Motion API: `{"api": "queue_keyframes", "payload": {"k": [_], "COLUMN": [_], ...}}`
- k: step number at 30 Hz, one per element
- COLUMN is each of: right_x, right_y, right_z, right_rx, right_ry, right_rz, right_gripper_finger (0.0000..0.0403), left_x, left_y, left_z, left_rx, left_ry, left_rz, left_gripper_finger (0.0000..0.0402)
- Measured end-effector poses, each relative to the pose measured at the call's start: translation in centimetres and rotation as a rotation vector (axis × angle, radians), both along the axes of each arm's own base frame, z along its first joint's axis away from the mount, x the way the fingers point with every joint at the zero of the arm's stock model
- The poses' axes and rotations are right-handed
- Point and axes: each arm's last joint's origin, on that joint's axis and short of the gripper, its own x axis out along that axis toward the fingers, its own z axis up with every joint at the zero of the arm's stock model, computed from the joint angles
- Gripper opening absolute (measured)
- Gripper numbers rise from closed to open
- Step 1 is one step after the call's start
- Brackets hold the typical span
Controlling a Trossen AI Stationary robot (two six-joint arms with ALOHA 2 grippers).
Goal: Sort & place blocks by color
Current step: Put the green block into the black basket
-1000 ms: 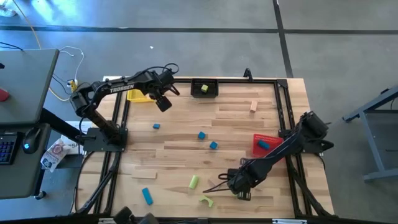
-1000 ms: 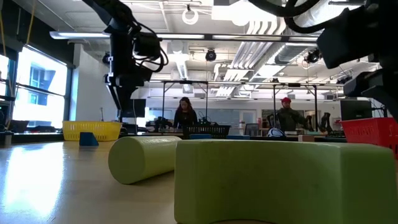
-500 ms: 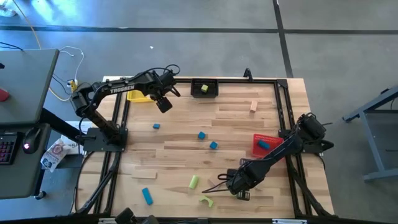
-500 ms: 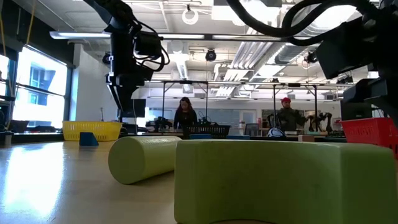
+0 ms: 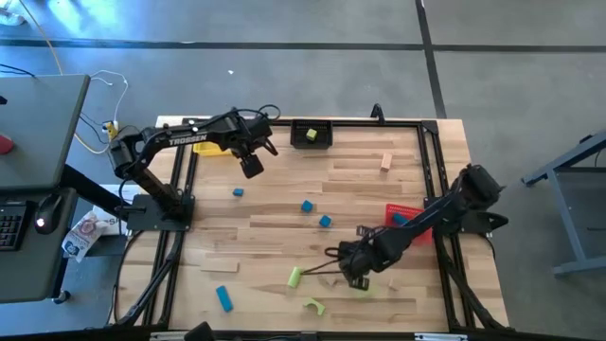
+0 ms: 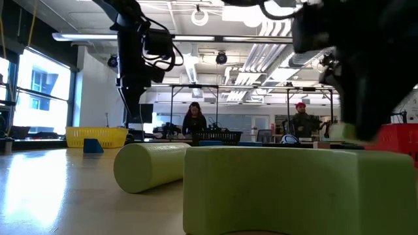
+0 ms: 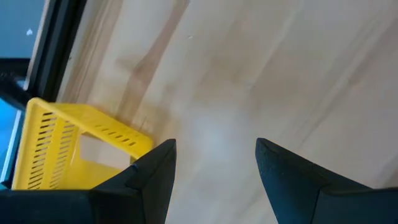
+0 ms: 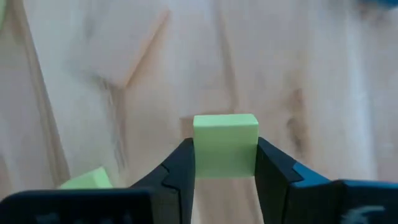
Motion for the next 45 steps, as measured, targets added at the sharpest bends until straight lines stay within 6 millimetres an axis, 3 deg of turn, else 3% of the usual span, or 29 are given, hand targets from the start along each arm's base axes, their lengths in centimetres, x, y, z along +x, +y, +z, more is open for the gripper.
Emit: {"api": "queue_keyframes", "payload": {"k": [8, 22, 40, 45], "right_x": [1.9, 5.3, 4.9, 4.6], "right_y": [-5.7, -15.7, -27.7, -30.7], "right_z": [2.5, 4.1, 5.8, 4.9], "right_rx": [-0.147, -0.329, -0.44, -0.402], "right_ry": [-0.133, -0.314, -0.494, -0.53], "right_rz": [-0.038, -0.054, -0.304, -0.4], "right_gripper_finger": [0.01, 0.01, 0.01, 0.01], "left_x": [1.2, 2.0, 3.1, 3.5], "left_y": [-2.1, -4.7, -7.4, -8.4], "left_z": [0.0, -0.1, -0.1, -0.1], "left_rx": [-0.02, -0.05, -0.049, -0.048], "left_ry": [0.021, 0.065, 0.067, 0.068], "left_rz": [-0.101, -0.153, -0.206, -0.239], "left_gripper_finger": [0.0207, 0.0207, 0.0207, 0.0207]}}
